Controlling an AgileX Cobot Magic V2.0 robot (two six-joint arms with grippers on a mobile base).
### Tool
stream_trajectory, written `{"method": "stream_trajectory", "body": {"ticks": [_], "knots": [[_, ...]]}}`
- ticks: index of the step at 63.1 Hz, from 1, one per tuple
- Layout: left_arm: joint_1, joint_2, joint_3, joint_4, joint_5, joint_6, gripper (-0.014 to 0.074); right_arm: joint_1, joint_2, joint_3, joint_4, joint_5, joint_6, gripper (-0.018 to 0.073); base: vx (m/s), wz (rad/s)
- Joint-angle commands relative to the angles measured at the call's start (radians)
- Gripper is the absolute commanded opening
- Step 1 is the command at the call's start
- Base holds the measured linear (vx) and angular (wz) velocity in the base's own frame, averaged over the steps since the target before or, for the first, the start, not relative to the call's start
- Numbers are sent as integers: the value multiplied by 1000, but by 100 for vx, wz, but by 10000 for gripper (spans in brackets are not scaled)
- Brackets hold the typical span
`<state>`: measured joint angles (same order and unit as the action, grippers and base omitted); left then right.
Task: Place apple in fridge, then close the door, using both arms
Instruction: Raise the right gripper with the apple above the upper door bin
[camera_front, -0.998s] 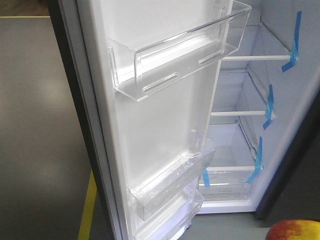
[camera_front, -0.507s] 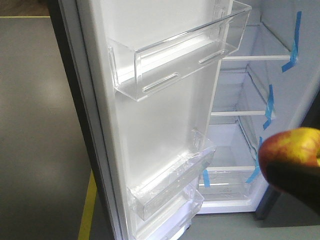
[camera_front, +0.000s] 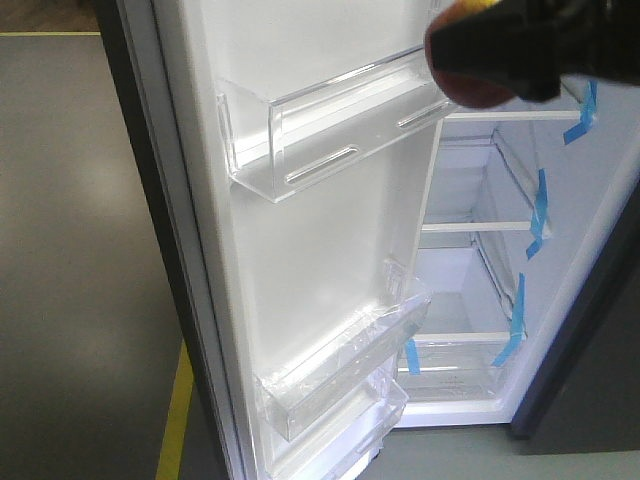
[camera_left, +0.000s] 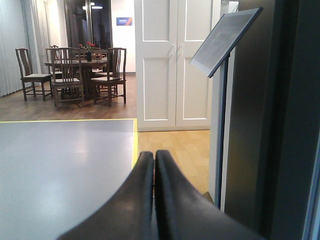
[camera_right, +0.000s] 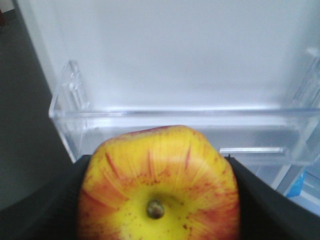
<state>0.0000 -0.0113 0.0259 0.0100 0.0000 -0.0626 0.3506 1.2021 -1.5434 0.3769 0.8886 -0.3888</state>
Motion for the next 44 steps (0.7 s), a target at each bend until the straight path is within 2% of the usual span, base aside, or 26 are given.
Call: {"method": "stream_trajectory", "body": {"ticks": [1, 23, 38, 44], "knots": [[0, -15, 21, -10, -76, -6, -6, -1, 64, -126, -4, -82, -6, 415, 0, 0], [0, -15, 21, -10, -76, -6, -6, -1, 333, -409, -39, -82, -1, 415, 0, 0], [0, -15, 21, -10, -76, -6, -6, -1, 427, -451, -76, -87, 4, 417, 0, 0], [0, -15, 21, -10, -76, -6, -6, -1, 444, -451, -117, -90, 47, 431, 0, 0]]}}
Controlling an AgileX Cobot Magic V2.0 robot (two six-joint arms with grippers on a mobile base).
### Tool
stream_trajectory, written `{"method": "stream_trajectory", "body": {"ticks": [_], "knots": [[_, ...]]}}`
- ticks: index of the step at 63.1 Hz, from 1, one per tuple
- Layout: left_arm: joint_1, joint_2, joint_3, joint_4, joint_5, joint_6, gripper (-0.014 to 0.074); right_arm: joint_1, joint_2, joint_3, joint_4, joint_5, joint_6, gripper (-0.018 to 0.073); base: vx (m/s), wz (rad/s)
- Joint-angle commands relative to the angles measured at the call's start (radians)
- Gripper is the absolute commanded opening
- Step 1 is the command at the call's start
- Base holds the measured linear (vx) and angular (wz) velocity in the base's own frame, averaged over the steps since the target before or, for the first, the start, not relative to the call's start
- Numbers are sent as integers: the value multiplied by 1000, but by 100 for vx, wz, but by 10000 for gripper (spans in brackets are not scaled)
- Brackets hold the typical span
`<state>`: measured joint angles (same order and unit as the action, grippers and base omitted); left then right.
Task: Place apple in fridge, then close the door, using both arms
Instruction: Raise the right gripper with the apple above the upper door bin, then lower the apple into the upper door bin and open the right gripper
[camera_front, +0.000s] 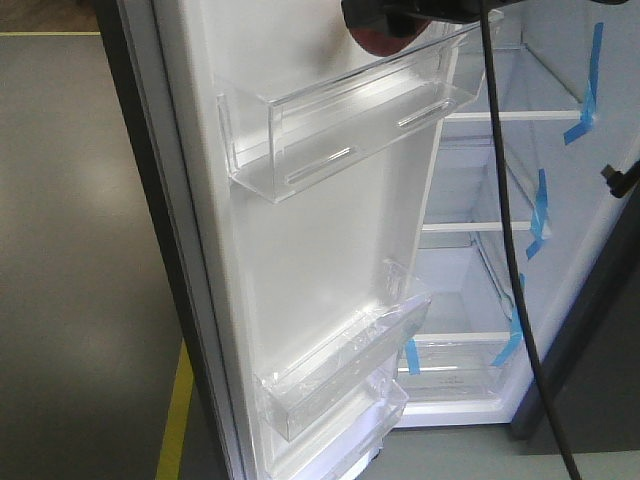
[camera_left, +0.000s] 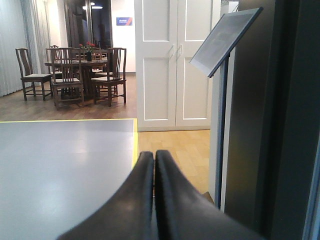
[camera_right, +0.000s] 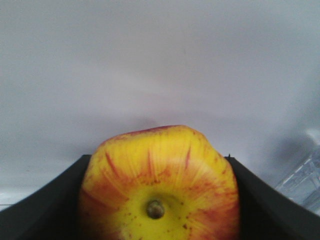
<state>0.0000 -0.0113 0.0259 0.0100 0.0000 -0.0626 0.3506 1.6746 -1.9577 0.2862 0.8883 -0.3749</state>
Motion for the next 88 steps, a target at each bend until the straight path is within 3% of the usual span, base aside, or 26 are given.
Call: {"method": "stream_trajectory", "body": {"ticks": [1, 9, 26, 48, 53, 69, 88], "knots": [[0, -15, 21, -10, -76, -6, -6, -1, -24, -37, -34, -89, 41, 435, 0, 0], [0, -15, 21, -10, -76, -6, -6, -1, -11, -37, -75, -85, 88, 501, 0, 0], [0, -15, 21, -10, -76, -6, -6, -1, -26, -37, -68, -79, 90, 704, 0, 0], [0, -15, 21, -10, -76, -6, -6, 2, -199, -14, -27, -32, 51, 643, 0, 0], [0, -15, 21, -10, -76, -6, -6, 2, -275, 62, 16, -41, 11, 607, 0, 0], [0, -15, 21, -10, -76, -6, -6, 2, -594, 524, 187, -214, -109, 523, 0, 0], [0, -15, 21, -10, -76, -6, -6, 2, -925, 910, 237, -241, -110, 523, 0, 0]]}}
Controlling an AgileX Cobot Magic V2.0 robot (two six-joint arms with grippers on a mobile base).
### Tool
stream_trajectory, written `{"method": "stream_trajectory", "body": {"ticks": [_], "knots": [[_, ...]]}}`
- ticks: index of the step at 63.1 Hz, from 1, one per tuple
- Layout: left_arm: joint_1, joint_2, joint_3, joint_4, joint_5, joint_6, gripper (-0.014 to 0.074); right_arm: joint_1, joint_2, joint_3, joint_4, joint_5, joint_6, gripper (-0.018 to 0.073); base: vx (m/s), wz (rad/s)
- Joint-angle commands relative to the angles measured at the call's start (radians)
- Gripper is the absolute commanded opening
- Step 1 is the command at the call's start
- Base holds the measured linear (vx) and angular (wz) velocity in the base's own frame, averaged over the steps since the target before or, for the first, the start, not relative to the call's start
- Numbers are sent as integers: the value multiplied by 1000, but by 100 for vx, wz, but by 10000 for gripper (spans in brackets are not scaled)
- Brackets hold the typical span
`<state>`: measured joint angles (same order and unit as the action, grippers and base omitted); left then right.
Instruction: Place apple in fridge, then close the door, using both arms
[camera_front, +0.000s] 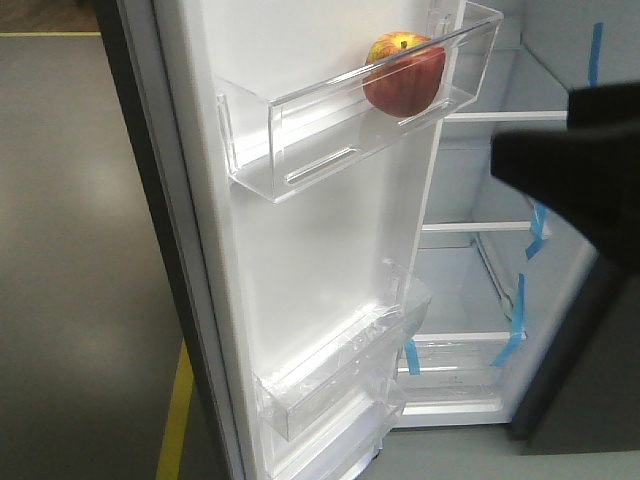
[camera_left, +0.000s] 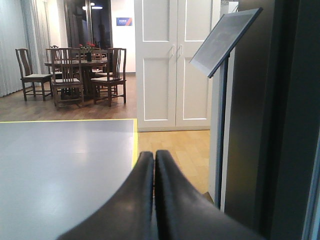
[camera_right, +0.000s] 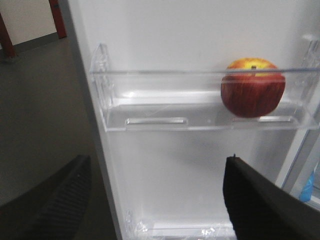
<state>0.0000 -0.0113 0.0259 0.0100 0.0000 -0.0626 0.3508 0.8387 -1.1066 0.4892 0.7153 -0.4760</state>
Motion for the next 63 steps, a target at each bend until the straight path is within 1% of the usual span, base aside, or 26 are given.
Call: {"method": "stream_trajectory", "body": {"ticks": [1, 12, 25, 34, 49, 63], "knots": [[0, -15, 21, -10, -76, -6, -6, 1, -104, 74, 35, -65, -8, 523, 0, 0], [0, -15, 21, -10, -76, -6, -6, 0, -272, 231, 45, 14, 33, 523, 0, 0], [0, -15, 21, -10, -76, -6, -6, 0, -440, 378, 46, 135, 86, 523, 0, 0], [0, -15, 21, -10, -76, -6, -6, 0, -543, 462, 47, 201, 89, 523, 0, 0], [0, -15, 21, -10, -76, -6, -6, 0, -670, 530, 51, 300, 85, 523, 0, 0], [0, -15, 21, -10, -76, -6, -6, 0, -716, 534, 46, 317, 82, 523, 0, 0]]}}
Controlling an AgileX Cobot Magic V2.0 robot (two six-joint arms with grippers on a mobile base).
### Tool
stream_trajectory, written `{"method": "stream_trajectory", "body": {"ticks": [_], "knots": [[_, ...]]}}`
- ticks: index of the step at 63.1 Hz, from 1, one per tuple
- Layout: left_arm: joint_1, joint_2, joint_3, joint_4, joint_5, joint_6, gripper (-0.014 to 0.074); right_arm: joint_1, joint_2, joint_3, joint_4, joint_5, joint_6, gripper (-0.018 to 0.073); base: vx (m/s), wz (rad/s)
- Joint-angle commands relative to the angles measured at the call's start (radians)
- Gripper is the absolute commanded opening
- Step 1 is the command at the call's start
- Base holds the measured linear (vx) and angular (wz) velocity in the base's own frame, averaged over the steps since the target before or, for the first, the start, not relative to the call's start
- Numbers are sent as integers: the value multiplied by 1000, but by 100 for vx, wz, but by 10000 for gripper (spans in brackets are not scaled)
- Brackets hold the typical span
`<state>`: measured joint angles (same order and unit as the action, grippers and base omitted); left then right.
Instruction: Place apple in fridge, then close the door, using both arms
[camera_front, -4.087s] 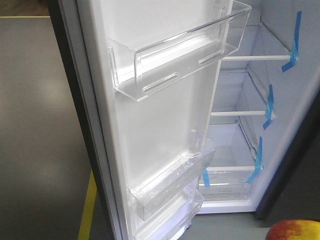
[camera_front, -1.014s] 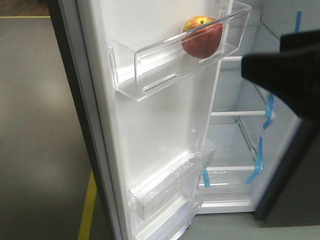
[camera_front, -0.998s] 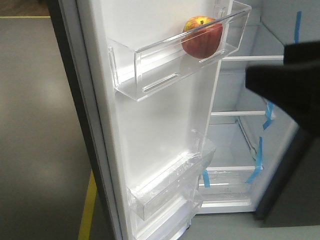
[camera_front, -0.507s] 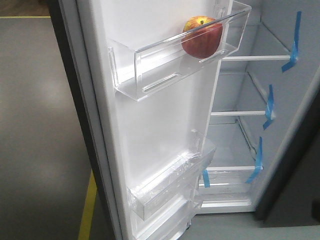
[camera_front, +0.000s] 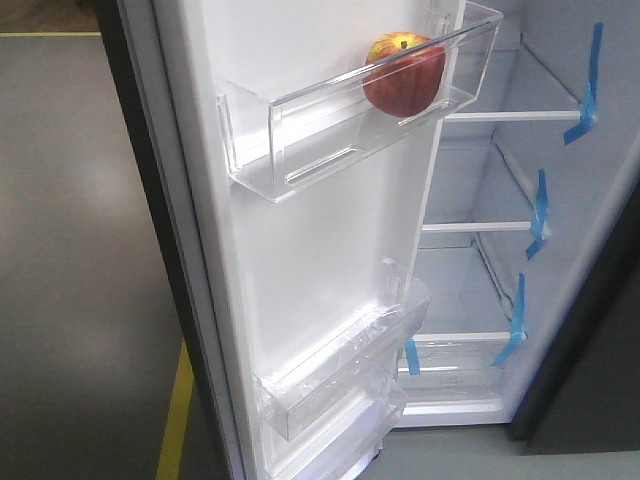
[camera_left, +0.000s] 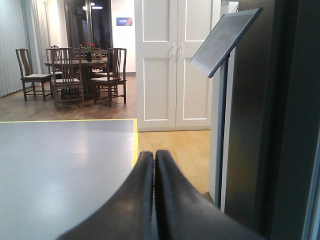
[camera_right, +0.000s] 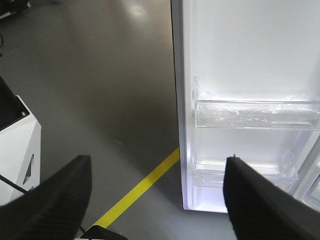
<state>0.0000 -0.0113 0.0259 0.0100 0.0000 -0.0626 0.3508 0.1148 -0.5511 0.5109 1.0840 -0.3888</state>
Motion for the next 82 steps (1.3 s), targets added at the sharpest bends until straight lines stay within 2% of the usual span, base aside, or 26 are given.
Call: {"method": "stream_trajectory", "body": {"ticks": [1, 20, 34, 43, 54, 67, 82], "knots": [[0, -15, 21, -10, -76, -6, -6, 0, 8, -21, 24, -51, -5, 523, 0, 0], [0, -15, 21, -10, -76, -6, -6, 0, 8, -21, 26, -49, -6, 523, 0, 0], [0, -15, 5, -10, -121, -4, -6, 0, 8, -21, 26, -49, -6, 523, 0, 0], [0, -2, -95, -10, -122, -3, -6, 0, 8, -21, 26, -49, -6, 523, 0, 0], [0, 107, -270, -3, -109, 5, -6, 0, 8, -21, 26, -49, -6, 523, 0, 0], [0, 306, -500, -4, 6, 5, -6, 0, 8, -21, 26, -49, -6, 523, 0, 0], [0, 557, -742, -4, 298, 5, -6, 0, 8, -21, 26, -49, -6, 523, 0, 0]]}}
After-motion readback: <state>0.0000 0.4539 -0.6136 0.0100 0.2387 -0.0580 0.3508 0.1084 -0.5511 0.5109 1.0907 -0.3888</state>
